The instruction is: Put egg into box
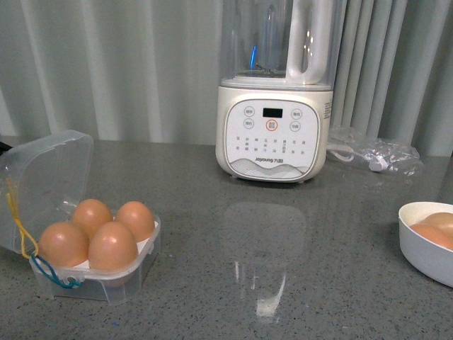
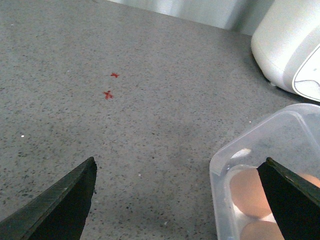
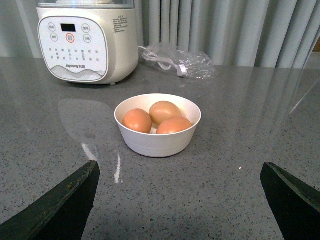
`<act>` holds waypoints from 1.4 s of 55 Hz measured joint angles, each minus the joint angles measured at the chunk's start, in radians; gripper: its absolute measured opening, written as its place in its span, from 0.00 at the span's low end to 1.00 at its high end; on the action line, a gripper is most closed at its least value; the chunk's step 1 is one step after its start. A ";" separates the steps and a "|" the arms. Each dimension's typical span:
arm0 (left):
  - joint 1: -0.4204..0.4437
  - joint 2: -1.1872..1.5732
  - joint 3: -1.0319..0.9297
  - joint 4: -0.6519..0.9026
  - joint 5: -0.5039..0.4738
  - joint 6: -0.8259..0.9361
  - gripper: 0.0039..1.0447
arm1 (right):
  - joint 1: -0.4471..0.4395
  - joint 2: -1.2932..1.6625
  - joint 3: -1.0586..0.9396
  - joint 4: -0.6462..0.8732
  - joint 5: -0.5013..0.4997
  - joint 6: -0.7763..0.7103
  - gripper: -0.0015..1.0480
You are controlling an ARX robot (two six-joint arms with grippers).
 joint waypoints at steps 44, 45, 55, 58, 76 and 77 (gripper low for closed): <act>-0.370 -0.054 -0.078 -0.058 -0.100 0.031 0.94 | 0.000 0.000 0.000 0.000 0.000 0.000 0.93; -0.369 -0.056 -0.078 -0.061 -0.100 0.031 0.94 | 0.000 0.000 0.000 0.000 0.000 0.000 0.93; -0.340 -0.093 -0.061 -0.091 -0.088 0.026 0.94 | 0.000 0.000 0.000 0.000 0.000 0.000 0.93; -0.323 -0.109 -0.051 -0.100 -0.079 0.021 0.94 | 0.000 0.000 0.000 0.000 0.000 0.000 0.93; -0.117 -0.333 -0.019 -0.220 -0.025 -0.050 0.94 | 0.000 0.000 0.000 0.000 0.000 0.000 0.93; -0.101 -0.354 -0.024 -0.235 -0.019 -0.046 0.94 | 0.000 0.000 0.000 0.000 0.000 0.000 0.93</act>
